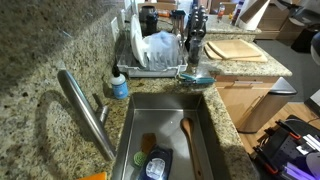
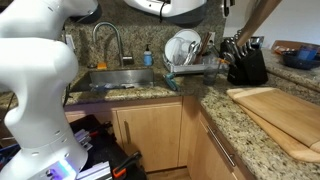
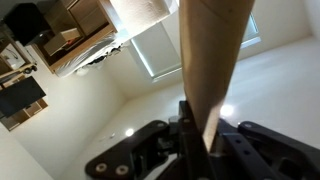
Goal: Pick the object and put it in the cup
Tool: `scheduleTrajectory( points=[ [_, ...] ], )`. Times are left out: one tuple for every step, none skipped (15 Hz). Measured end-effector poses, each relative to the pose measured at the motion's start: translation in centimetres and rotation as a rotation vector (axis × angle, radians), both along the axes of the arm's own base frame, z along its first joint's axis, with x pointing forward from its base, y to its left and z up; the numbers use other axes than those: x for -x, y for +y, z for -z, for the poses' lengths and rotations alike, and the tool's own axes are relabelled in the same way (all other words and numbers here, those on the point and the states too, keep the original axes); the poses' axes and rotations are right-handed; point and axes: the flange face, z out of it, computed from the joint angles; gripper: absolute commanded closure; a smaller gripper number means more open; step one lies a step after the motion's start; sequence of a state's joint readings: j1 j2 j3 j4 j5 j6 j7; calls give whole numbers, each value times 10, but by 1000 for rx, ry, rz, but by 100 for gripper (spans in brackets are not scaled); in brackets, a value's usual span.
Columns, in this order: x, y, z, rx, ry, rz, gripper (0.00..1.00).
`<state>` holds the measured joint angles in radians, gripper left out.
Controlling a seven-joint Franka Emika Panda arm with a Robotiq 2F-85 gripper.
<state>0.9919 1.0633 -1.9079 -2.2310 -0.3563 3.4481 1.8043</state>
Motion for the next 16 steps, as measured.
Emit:
scheduleTrajectory(
  points=[
    [-1,2,1,8,3,0,100],
    [-1,1,-1,9,-11,5,100],
    [-1,1,-2,15,-21,8,100],
    [-3,3,-2,30,-25,4,100],
    [-10,11,-4,60,-19,-9,100],
    [-22,26,-6,99,-16,-30,100],
    [-33,46,-7,140,-12,-55,100],
    [-45,70,-5,183,-5,-85,100],
    [-56,94,0,225,5,-113,100],
    [-65,118,7,269,15,-140,100],
    [-73,140,16,311,27,-164,100],
    [-81,159,26,354,42,-185,100],
    [-89,175,37,396,62,-204,100],
    [-95,187,47,428,74,-218,100],
    [-98,191,54,444,80,-224,100],
    [-98,192,56,448,83,-225,100]
  ],
)
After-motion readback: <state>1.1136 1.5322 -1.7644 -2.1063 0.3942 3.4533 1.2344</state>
